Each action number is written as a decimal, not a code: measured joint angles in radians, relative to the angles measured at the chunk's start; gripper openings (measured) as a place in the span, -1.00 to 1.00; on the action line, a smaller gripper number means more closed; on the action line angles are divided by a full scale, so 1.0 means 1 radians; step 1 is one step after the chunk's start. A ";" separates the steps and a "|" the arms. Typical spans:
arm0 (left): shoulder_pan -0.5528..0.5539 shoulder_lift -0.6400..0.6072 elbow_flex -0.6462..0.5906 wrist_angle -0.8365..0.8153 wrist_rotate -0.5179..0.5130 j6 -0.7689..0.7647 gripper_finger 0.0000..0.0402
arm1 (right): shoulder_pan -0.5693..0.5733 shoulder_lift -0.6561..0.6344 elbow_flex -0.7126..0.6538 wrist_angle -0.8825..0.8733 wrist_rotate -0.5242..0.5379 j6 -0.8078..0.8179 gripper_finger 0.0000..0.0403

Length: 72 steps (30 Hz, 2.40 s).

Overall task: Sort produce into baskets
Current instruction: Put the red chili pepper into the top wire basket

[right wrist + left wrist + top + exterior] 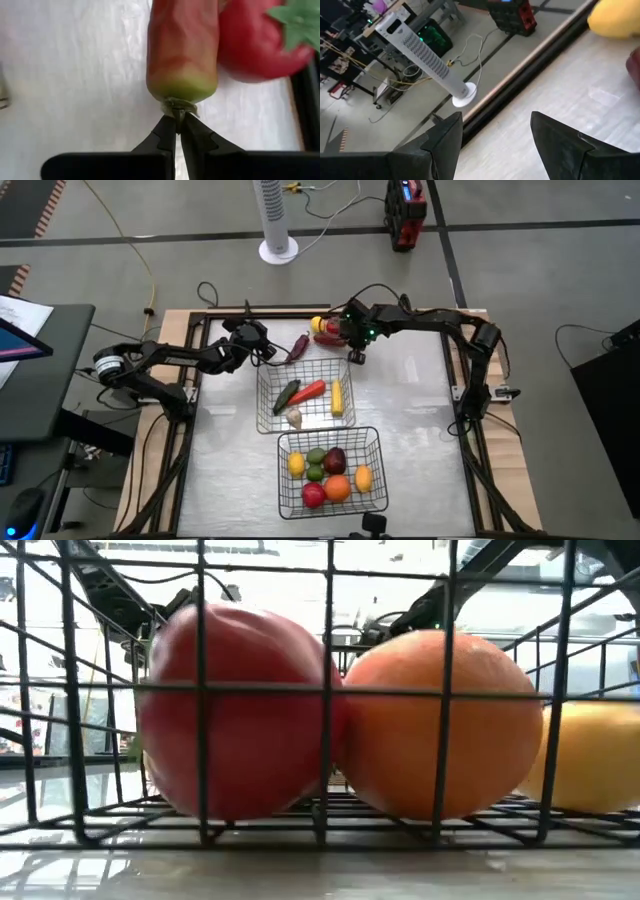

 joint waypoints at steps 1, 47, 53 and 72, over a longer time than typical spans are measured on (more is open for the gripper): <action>0.000 -0.007 0.000 0.002 0.000 -0.001 0.12 | 0.000 -0.013 0.000 -0.008 0.002 -0.001 -0.78; 0.122 -0.196 0.000 -0.144 0.506 -0.171 0.12 | 0.121 -0.358 -0.017 0.025 -0.236 -0.060 0.31; 0.187 -0.051 0.000 -0.089 0.728 -0.178 0.12 | -0.067 -0.383 -0.198 0.317 -0.345 0.072 0.31; 0.127 0.344 0.294 0.045 0.576 -0.167 0.12 | -0.160 -0.333 -0.312 0.653 -0.367 0.140 0.31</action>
